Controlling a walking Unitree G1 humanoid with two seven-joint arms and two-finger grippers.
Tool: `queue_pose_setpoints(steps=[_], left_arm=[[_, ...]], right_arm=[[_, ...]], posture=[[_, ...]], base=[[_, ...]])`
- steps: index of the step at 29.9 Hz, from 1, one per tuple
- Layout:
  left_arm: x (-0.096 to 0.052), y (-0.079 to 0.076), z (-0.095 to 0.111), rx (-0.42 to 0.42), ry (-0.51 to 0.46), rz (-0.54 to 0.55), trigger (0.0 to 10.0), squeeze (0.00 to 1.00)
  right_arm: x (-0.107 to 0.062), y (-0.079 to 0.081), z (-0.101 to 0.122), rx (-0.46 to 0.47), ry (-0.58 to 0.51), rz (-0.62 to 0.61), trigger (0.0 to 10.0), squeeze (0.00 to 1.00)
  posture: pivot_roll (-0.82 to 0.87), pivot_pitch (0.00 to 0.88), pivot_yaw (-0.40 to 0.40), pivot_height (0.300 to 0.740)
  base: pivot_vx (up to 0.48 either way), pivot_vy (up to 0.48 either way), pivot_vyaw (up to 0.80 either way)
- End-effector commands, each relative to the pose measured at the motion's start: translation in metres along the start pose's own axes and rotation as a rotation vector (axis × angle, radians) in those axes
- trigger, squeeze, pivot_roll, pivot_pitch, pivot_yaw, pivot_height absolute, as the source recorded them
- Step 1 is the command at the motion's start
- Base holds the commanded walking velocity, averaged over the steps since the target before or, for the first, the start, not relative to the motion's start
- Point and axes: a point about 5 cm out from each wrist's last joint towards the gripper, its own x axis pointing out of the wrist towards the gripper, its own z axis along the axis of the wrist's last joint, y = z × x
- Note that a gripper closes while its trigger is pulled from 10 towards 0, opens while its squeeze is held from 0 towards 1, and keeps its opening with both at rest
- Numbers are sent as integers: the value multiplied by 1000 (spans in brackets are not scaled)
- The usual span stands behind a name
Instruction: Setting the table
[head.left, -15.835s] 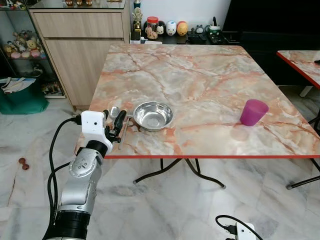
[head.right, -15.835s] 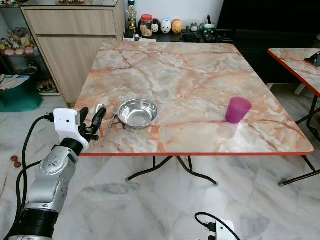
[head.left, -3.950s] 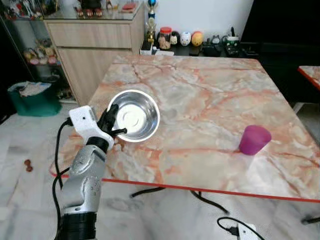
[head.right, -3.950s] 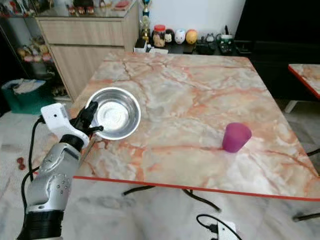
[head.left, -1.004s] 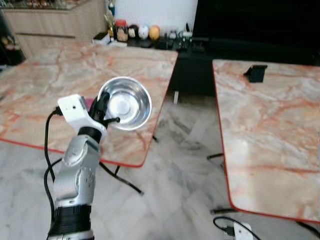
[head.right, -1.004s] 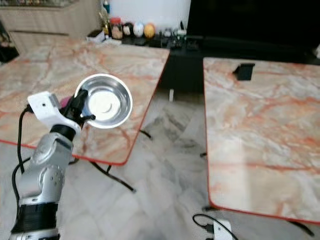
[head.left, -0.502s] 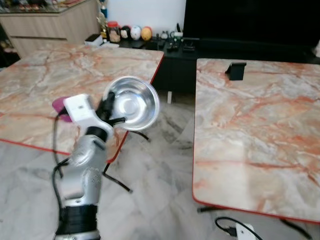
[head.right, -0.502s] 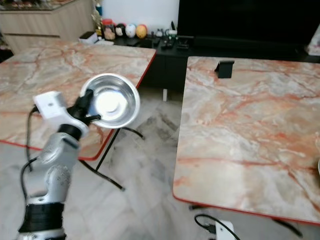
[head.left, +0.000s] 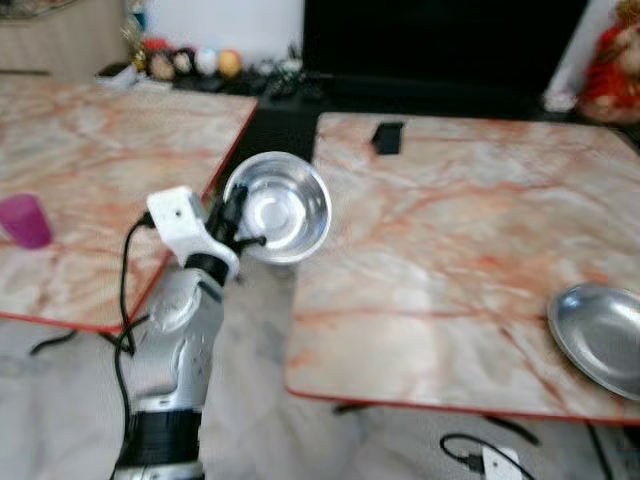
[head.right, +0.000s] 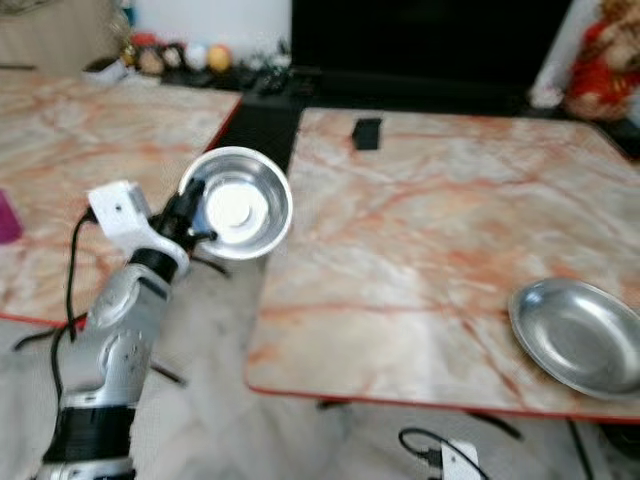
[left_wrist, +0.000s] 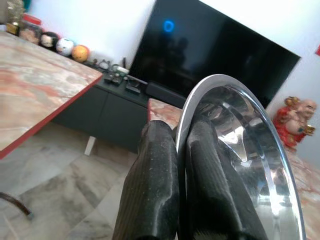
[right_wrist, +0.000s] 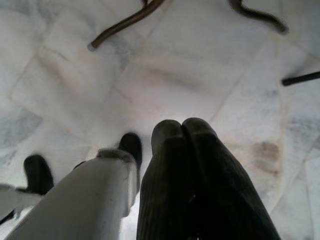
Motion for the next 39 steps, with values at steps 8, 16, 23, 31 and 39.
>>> queue_pose_setpoints(steps=[8,16,23,31,39], left_arm=[[2,-2,6,-10,-29,-7,10000,0],[3,-3,6,-12,-29,-10,10000,0],[2,-3,6,-13,-30,-11,10000,0],[3,-4,6,-14,-30,-13,10000,0],[3,-5,6,-16,-29,-13,10000,0]], right_arm=[[0,1,1,8,-2,1,10000,0],[0,1,1,9,-2,-1,10000,0],[0,1,1,9,-4,-2,10000,0],[0,1,1,7,-2,-4,10000,0],[0,0,1,7,-5,-4,10000,0]], posture=[[41,0,-30,740],[40,0,-30,740],[40,0,-30,740],[39,0,-31,740],[39,0,-33,740]], base=[[0,-283,0],[0,-283,0],[0,-282,0],[0,-281,0],[0,-281,0]])
